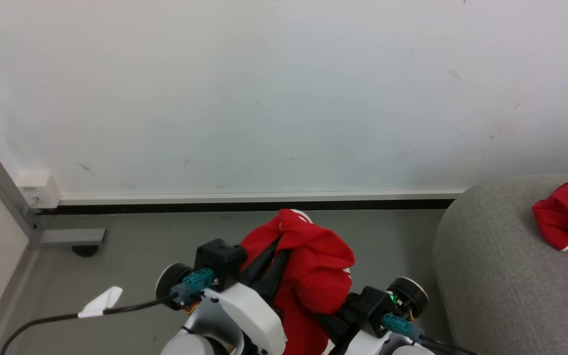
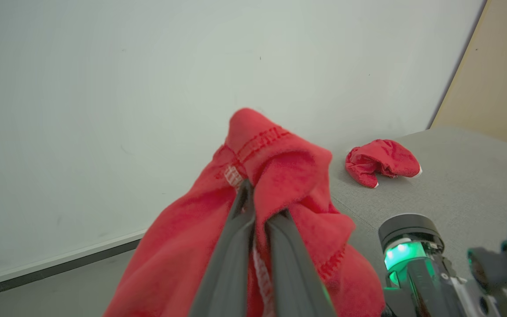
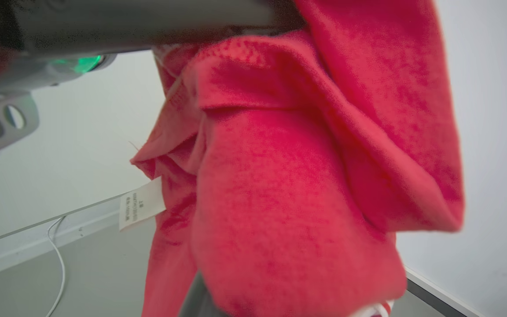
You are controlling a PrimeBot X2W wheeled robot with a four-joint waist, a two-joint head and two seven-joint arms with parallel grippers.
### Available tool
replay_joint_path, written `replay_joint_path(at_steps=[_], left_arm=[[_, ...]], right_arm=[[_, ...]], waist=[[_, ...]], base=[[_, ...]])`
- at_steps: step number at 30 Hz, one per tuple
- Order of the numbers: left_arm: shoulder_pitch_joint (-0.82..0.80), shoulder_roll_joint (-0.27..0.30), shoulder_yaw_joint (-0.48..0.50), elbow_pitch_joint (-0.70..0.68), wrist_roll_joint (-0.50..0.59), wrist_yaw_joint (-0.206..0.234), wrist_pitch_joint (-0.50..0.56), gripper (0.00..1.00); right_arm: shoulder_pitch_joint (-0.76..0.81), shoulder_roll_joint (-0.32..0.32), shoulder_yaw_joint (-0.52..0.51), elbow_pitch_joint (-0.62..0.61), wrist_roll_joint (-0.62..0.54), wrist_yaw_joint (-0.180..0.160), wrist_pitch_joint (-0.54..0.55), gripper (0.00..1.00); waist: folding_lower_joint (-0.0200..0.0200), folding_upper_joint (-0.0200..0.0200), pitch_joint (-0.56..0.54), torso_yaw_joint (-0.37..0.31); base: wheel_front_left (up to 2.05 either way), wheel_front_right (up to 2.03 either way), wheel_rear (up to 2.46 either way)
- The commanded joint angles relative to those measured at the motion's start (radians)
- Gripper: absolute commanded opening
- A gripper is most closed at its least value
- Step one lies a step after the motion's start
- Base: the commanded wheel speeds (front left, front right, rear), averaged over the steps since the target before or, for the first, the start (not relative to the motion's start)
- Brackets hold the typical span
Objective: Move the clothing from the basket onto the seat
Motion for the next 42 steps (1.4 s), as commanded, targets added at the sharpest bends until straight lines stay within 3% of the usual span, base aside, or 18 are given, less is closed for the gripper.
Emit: replay_joint_path(at_steps=[1,7,8,10,11,12,26,42], left_arm=[[-0.007,0.005,0.003,0.003,-0.004,0.003,-0.005,0.00],[0.003,0.016,0.017,0.012,-0.011,0.015,-0.016,0.00],[0.005,0.018,0.019,0.014,-0.010,0.017,-0.017,0.13],[0.009,0.020,0.020,0.015,-0.008,0.022,-0.022,0.54],[0.009,0.021,0.020,0.016,-0.005,0.024,-0.025,0.97],[0.010,0.023,0.018,0.018,-0.002,0.024,-0.027,1.00],[0.031,0.027,0.002,0.037,-0.011,0.018,-0.065,1.00],[0.036,0.002,-0.045,0.045,-0.004,0.008,-0.116,1.00]], right_arm=[[-0.001,-0.002,-0.008,-0.002,0.008,-0.003,-0.003,0.00],[0.012,-0.002,-0.042,-0.007,0.003,-0.003,-0.003,0.00],[0.016,-0.002,-0.048,-0.007,0.003,-0.003,-0.003,0.00],[0.019,-0.002,-0.064,-0.008,0.000,-0.003,-0.003,0.00],[0.020,-0.002,-0.074,-0.009,-0.003,-0.003,-0.003,0.00],[0.021,-0.002,-0.083,-0.010,-0.006,-0.003,-0.003,0.00],[0.038,-0.002,-0.321,-0.047,-0.124,-0.003,-0.003,0.00],[0.081,-0.110,-0.471,-0.181,-0.195,-0.003,-0.003,0.00]], waist=[[-0.0001,0.0000,0.001,-0.003],[-0.0001,0.0000,0.006,-0.020],[-0.0001,0.0000,0.006,-0.024],[-0.0001,0.0000,0.007,-0.030],[-0.0001,0.0000,0.009,-0.033],[-0.0001,0.0000,0.009,-0.035],[-0.0001,0.0000,0.024,-0.114],[-0.0001,0.0000,0.068,-0.358]], base=[[0.00,0.00,0.00],[0.00,0.00,0.00],[0.00,0.00,0.00],[0.00,0.00,0.00],[0.00,0.00,0.00],[0.00,0.00,0.00],[0.00,0.00,0.00],[0.00,0.00,0.00]])
